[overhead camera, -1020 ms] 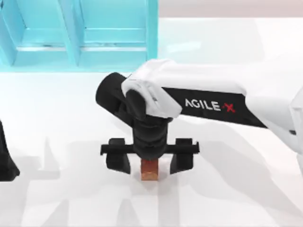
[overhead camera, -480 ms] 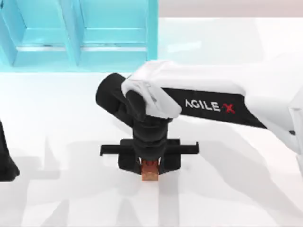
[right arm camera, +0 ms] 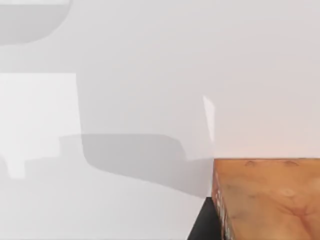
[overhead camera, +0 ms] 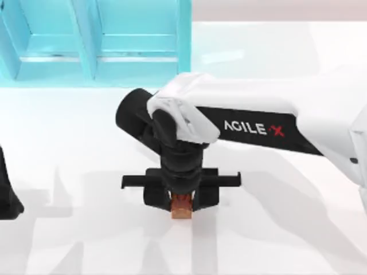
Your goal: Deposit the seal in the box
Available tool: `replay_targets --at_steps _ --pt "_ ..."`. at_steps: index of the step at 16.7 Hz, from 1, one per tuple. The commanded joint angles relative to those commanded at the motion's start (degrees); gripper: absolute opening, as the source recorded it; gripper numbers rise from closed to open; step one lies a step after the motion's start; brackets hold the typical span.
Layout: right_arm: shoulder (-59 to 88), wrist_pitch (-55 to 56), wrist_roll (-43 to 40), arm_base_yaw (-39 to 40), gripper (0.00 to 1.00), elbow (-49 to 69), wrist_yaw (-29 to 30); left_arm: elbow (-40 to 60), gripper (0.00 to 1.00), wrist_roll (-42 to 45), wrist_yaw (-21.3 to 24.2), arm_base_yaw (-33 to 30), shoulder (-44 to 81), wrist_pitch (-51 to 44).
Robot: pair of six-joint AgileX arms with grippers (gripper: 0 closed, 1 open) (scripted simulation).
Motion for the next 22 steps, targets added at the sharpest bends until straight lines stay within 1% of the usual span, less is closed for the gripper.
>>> replay_targets --at_steps 4,12,18,20,22 --pt "-0.3 -2.3 -0.3 0.2 0.0 1.9 0.1 0.0 1.0 0.0 0.0 0.0 0.0 0.0" --pt "-3.3 -19.7 -0.1 -0.2 0.0 16.3 0.0 0.0 1.0 0.0 0.0 0.0 0.0 0.0" --pt "-3.4 -20.5 -0.1 -0.1 0.0 17.0 0.0 0.0 1.0 0.0 0.0 0.0 0.0 0.0" --pt "-3.8 -20.5 -1.9 -1.8 0.0 16.7 0.0 0.0 1.0 0.0 0.0 0.0 0.0 0.0" --pt "-4.9 -20.6 -6.1 -5.8 0.0 15.8 -0.1 0.0 1.0 0.0 0.0 0.0 0.0 0.0"
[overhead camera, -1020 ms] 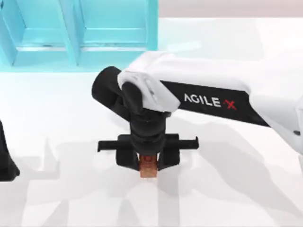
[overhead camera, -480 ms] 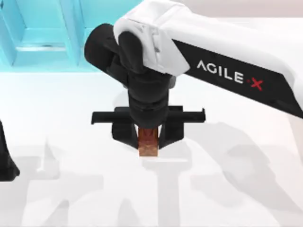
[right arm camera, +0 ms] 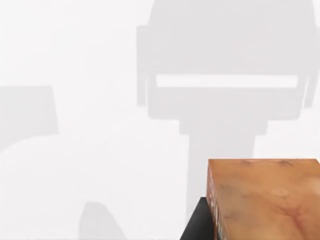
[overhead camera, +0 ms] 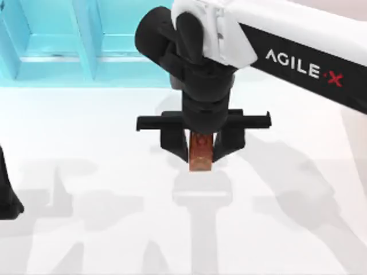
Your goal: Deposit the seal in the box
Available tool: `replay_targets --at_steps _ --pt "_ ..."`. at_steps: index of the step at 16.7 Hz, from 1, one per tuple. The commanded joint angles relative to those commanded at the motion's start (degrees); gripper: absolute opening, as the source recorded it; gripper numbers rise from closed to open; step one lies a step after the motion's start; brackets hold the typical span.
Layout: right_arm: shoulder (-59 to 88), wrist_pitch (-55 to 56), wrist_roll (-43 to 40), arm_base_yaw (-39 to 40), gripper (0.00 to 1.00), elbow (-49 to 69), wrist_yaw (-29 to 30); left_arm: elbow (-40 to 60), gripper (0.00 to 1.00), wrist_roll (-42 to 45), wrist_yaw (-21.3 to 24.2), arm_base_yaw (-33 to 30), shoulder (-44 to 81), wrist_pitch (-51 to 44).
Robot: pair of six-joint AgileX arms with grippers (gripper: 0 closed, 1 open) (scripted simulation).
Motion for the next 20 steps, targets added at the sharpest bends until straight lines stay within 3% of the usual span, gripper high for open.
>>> replay_targets --at_steps 3,13,16,20 --pt "-2.5 -0.3 -10.6 -10.5 0.0 -2.5 0.0 0.0 1.0 0.0 0.0 0.0 0.0 0.0" --pt "-15.3 -0.6 -60.0 -59.9 0.0 -16.4 0.5 0.0 1.0 0.0 0.0 0.0 0.0 0.0" --pt "-18.6 -0.1 -67.8 -67.7 0.0 -19.1 0.1 0.0 1.0 0.0 0.0 0.0 0.0 0.0" --pt "-19.8 0.2 -70.0 -70.0 0.0 -20.1 -0.1 0.0 1.0 0.0 0.0 0.0 0.0 0.0"
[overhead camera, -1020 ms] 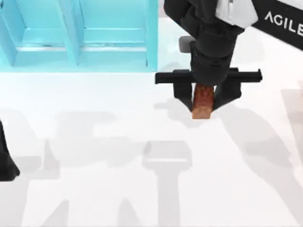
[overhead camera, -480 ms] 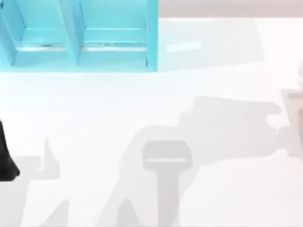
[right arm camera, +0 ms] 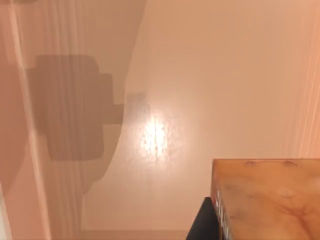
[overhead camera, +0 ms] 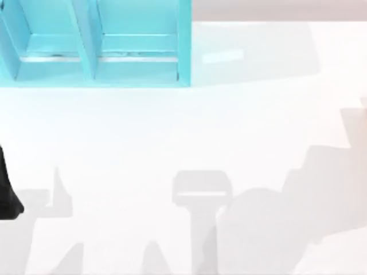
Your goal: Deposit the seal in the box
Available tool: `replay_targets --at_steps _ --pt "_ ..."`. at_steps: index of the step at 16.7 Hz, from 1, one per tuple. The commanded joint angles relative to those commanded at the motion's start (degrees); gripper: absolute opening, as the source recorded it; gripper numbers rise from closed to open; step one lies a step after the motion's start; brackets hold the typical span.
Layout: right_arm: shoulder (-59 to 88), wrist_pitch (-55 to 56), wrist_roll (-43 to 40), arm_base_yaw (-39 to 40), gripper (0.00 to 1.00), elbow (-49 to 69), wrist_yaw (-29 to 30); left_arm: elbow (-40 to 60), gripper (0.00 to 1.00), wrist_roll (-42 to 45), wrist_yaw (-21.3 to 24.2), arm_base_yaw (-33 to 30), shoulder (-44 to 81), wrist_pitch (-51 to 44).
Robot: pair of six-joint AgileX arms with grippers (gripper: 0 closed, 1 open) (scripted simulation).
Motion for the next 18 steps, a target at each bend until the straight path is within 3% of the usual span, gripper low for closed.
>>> replay_targets --at_steps 4,11,16,18 --pt "0.2 0.9 0.2 0.2 0.0 -0.8 0.1 0.0 1.0 0.0 0.0 0.0 0.0 0.0" --pt "0.9 13.8 0.2 0.2 0.0 -12.6 0.0 0.0 1.0 0.0 0.0 0.0 0.0 0.0" --pt "1.2 14.5 0.2 0.2 0.0 -13.3 0.0 0.0 1.0 0.0 0.0 0.0 0.0 0.0" --pt "1.2 14.5 0.2 0.2 0.15 -13.3 0.0 0.0 1.0 0.0 0.0 0.0 0.0 0.0"
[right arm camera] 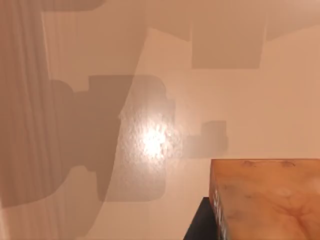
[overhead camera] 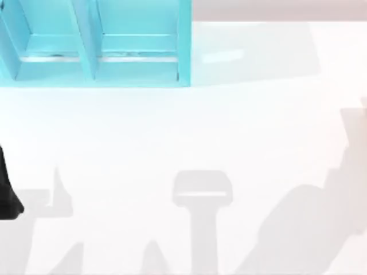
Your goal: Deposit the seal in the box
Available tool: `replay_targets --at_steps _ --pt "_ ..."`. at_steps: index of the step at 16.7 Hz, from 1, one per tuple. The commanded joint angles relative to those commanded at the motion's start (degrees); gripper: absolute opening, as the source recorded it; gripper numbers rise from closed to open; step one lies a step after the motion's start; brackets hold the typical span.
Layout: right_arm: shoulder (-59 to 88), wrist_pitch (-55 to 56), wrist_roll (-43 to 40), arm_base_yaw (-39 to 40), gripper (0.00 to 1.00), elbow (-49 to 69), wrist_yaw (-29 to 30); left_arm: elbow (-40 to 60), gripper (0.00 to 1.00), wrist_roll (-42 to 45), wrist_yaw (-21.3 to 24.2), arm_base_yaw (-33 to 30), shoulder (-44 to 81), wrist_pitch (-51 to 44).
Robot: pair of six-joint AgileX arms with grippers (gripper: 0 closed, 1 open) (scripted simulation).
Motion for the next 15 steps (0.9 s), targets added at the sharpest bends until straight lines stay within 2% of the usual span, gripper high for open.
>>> replay_targets --at_steps 11,15 --pt "0.0 0.0 0.0 0.0 0.98 0.0 0.0 0.0 1.0 0.0 0.0 0.0 0.0 0.0" --pt "0.0 0.0 0.0 0.0 1.0 0.0 0.0 0.0 1.0 0.0 0.0 0.0 0.0 0.0"
